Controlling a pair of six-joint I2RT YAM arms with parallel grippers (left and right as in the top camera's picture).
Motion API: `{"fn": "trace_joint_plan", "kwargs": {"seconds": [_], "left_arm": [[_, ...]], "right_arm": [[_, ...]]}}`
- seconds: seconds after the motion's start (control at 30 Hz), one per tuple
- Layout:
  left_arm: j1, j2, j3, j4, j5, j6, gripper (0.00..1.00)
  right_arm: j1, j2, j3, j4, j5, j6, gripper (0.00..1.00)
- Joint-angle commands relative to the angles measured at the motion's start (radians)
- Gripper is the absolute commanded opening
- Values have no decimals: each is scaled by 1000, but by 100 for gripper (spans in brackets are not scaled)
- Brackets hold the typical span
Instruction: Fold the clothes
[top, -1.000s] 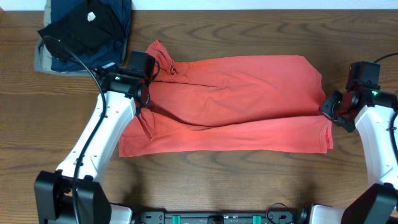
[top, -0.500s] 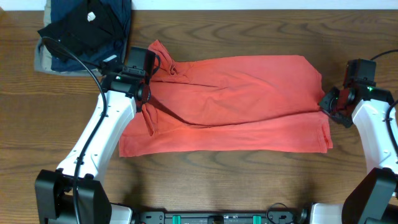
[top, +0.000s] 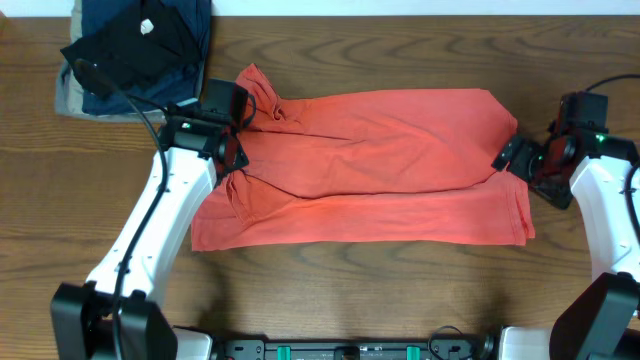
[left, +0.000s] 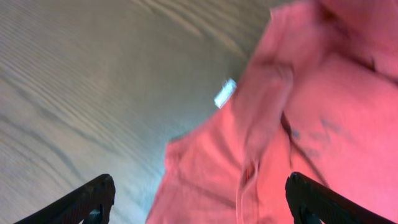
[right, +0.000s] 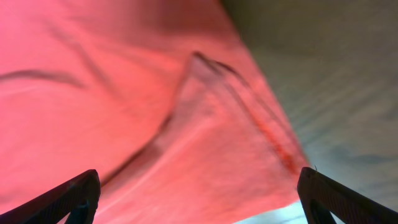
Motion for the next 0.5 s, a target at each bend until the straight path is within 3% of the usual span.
{"fn": "trace_joint_plan", "kwargs": {"seconds": [0.0,0.2,0.47], "left_arm": [[4,-37,32,-56,156,27,89],[4,7,-24,-82,375,27,89],[4,108,-46,-77,397,41,89]], "right_arm": [[-5,6,32,-19,-152,-63,99],[14,6,30,-87,-175,-63,99],[35,7,29,-121,-171,-76,99]]}}
